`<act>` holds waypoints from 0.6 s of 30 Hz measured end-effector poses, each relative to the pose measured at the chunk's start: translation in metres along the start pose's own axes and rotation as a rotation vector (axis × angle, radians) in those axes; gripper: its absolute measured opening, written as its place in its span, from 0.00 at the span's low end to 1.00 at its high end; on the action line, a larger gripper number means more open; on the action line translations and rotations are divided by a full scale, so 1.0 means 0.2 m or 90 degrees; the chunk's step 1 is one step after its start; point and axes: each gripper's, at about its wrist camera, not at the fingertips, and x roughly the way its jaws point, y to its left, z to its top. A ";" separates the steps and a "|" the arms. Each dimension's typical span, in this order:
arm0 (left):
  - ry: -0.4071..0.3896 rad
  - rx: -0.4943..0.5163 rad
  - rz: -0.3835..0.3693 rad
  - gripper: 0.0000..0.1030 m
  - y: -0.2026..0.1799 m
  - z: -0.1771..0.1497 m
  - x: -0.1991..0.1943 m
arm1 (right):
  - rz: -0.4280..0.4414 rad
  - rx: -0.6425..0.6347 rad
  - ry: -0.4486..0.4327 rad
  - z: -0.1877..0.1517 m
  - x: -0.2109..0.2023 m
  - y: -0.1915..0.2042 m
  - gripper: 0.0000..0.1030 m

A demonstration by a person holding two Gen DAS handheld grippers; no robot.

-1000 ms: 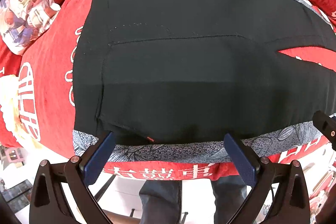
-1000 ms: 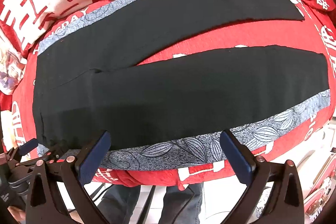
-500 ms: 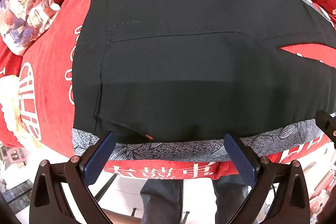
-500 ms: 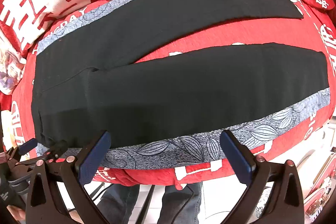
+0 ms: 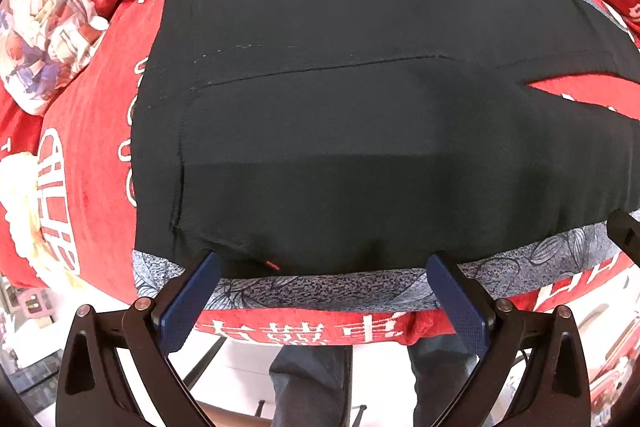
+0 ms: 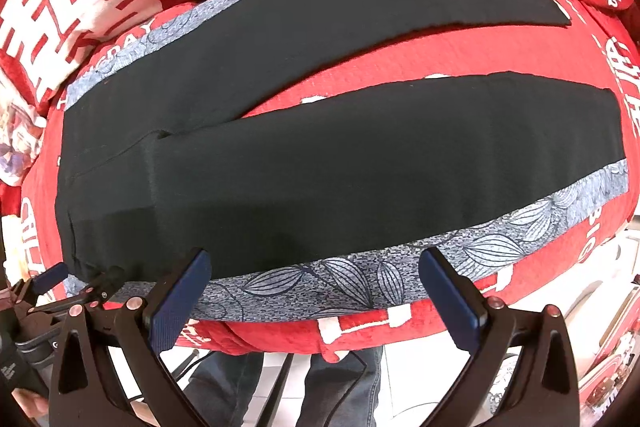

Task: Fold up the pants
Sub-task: 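Position both grippers open over the waistband edge of the black trousers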

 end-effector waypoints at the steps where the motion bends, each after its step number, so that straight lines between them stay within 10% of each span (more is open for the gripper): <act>1: 0.002 0.001 0.002 1.00 0.00 0.00 0.00 | 0.001 0.002 0.000 0.00 0.00 -0.01 1.00; 18: -0.026 -0.039 0.034 1.00 -0.03 0.03 -0.05 | 0.058 -0.024 0.013 0.05 0.05 -0.13 1.00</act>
